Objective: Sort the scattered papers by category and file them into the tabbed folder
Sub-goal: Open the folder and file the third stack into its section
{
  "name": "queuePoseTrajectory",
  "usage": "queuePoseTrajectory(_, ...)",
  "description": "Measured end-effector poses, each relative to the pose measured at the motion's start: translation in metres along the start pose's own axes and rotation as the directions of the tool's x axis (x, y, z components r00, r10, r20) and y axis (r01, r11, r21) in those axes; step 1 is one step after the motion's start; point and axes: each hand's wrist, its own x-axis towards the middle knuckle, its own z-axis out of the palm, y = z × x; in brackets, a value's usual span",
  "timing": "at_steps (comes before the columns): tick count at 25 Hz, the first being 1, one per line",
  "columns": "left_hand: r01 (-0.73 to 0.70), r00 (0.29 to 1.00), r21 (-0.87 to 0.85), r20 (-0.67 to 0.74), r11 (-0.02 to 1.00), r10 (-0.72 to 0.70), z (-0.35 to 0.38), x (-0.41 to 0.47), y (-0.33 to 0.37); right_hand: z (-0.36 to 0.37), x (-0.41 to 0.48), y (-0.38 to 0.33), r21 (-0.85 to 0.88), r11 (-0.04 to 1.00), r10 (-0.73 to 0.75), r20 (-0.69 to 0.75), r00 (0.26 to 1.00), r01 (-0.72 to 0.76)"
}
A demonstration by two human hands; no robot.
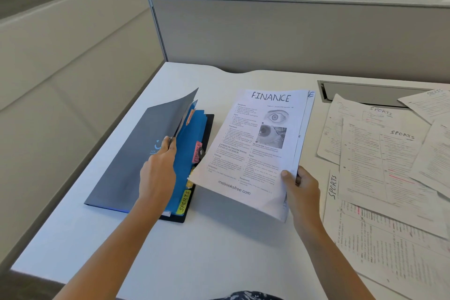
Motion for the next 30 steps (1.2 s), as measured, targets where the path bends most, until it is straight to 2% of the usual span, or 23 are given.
queuePoseTrajectory(4,-0.046,0.998,-0.084,-0.042,0.995,0.042,-0.007,0.004,-0.009,0.007,-0.007,-0.017,0.018,0.999,-0.049,0.027,0.998,0.048)
queuePoseTrajectory(7,-0.06,0.997,-0.117,-0.052,0.991,0.054,-0.016,0.006,-0.01,0.013,-0.012,-0.031,-0.049,0.99,-0.13,0.048,0.99,0.132)
queuePoseTrajectory(11,-0.145,0.989,-0.021,-0.005,0.989,0.145,-0.018,0.007,-0.011,0.016,-0.013,-0.048,-0.188,0.949,-0.259,-0.004,0.966,0.253)
queuePoseTrajectory(14,-0.038,0.988,0.171,0.153,0.984,0.012,-0.005,0.0,-0.004,0.015,-0.012,-0.051,-0.218,0.937,-0.284,-0.021,0.958,0.273)
queuePoseTrajectory(15,-0.026,0.987,0.221,0.163,0.975,-0.01,0.0,-0.005,-0.002,0.015,-0.012,-0.05,-0.217,0.938,-0.278,-0.014,0.96,0.269)
queuePoseTrajectory(19,-0.001,0.999,0.108,0.042,0.994,-0.004,0.0,-0.007,0.003,0.016,-0.015,-0.049,-0.204,0.949,-0.245,0.003,0.97,0.24)
queuePoseTrajectory(22,0.013,1.0,0.146,0.019,0.989,-0.016,-0.009,-0.003,-0.004,0.02,-0.019,-0.05,-0.191,0.951,-0.244,0.014,0.97,0.242)
queuePoseTrajectory(27,0.043,0.999,0.112,-0.008,0.993,-0.042,-0.023,0.007,-0.006,0.041,-0.036,-0.064,-0.223,0.908,-0.333,0.134,0.933,0.356)
queuePoseTrajectory(30,0.023,1.0,0.118,0.011,0.993,-0.024,-0.024,0.005,-0.002,0.059,-0.038,-0.071,-0.274,0.885,-0.31,0.255,0.916,0.376)
